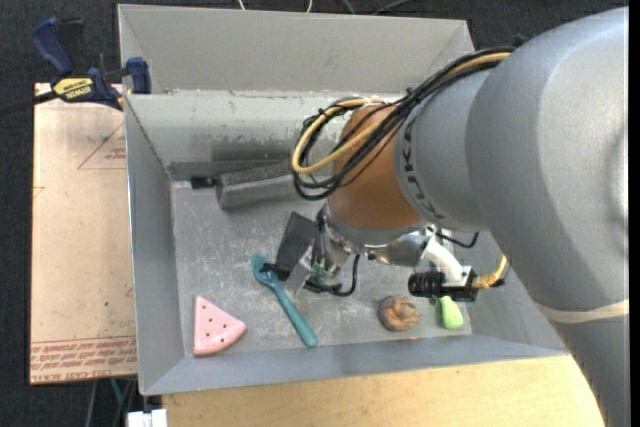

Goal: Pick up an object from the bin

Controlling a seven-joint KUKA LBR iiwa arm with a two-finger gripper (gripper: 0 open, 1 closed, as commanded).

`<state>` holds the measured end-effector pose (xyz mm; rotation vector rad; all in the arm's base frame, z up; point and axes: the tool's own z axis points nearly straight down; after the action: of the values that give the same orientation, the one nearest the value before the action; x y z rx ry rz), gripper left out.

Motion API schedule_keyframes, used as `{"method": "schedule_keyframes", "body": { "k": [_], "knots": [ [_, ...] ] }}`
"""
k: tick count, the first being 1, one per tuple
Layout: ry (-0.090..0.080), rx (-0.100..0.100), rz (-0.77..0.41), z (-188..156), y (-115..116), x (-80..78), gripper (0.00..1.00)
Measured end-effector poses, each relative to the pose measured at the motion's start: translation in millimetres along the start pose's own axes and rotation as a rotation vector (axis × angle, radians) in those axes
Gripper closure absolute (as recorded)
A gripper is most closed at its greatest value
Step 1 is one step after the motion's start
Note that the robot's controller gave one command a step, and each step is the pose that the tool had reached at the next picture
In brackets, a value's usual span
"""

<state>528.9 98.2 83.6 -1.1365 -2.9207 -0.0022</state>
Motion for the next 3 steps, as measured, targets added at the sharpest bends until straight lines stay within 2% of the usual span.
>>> {"method": "schedule_keyframes", "body": {
  "k": [3],
  "knots": [
    [-0.002,-0.002,0.000,-52.6,0.3,-0.4,1.00]
  ]
}}
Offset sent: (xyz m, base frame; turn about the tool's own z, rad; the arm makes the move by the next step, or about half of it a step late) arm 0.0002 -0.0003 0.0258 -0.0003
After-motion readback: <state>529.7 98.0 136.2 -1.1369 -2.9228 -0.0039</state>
